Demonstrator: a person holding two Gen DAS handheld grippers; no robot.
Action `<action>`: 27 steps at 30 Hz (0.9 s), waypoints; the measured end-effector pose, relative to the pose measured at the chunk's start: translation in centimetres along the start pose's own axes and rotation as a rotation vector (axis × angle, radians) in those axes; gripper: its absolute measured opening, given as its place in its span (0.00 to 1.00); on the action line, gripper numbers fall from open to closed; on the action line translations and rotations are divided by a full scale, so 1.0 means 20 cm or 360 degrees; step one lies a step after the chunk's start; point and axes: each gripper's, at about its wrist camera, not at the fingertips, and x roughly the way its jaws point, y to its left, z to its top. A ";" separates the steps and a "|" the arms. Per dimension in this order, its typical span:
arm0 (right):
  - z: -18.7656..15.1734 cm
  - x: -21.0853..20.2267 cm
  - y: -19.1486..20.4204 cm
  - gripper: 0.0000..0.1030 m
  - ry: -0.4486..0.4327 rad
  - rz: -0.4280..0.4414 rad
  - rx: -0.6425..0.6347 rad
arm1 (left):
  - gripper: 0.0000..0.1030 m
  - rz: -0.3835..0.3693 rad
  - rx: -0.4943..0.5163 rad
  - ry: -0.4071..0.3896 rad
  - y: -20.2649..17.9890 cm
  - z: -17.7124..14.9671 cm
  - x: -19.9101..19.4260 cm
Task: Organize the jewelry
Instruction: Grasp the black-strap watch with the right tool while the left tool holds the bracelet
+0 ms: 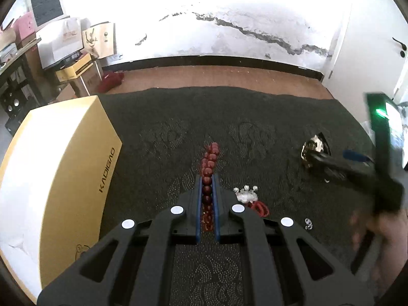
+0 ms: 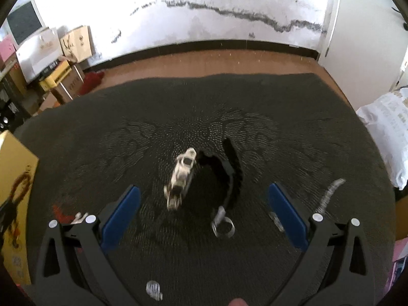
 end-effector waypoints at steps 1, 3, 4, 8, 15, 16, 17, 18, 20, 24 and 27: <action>0.02 0.06 0.00 0.94 0.0035 -0.0005 0.0008 | 0.07 -0.0010 0.0000 0.0009 0.00 -0.01 0.01; 0.03 0.13 0.00 0.94 0.0101 -0.0029 0.0040 | 0.07 -0.0019 0.0004 0.0026 0.01 -0.02 0.02; 0.03 0.17 -0.01 0.95 0.0142 -0.0036 0.0060 | 0.07 -0.0019 0.0007 0.0029 0.01 -0.03 0.03; 0.04 0.22 0.02 0.92 0.0126 -0.0092 0.0000 | 0.07 -0.0022 0.0000 0.0030 0.03 -0.03 0.03; 0.04 0.19 0.06 0.61 0.0094 -0.0075 -0.0029 | 0.07 -0.0022 -0.0020 0.0043 0.07 -0.03 0.03; 0.03 0.19 0.07 0.60 0.0089 -0.0075 -0.0036 | 0.07 -0.0021 -0.0021 0.0044 0.07 -0.03 0.03; 0.03 0.19 0.06 0.59 0.0082 -0.0071 -0.0036 | 0.07 -0.0020 -0.0023 0.0046 0.08 -0.03 0.03; 0.02 0.19 0.06 0.59 0.0077 -0.0068 -0.0031 | 0.07 -0.0020 -0.0025 0.0047 0.08 -0.02 0.03; 0.01 0.17 0.06 0.58 0.0072 -0.0069 -0.0035 | 0.07 -0.0016 -0.0023 0.0045 0.08 -0.02 0.03; 0.01 0.10 0.06 0.54 0.0035 -0.0080 -0.0059 | 0.07 -0.0016 -0.0016 0.0046 0.08 -0.01 0.03; 0.01 0.02 0.10 0.53 -0.0017 -0.0073 -0.0092 | 0.07 -0.0010 -0.0018 0.0040 0.09 0.00 0.03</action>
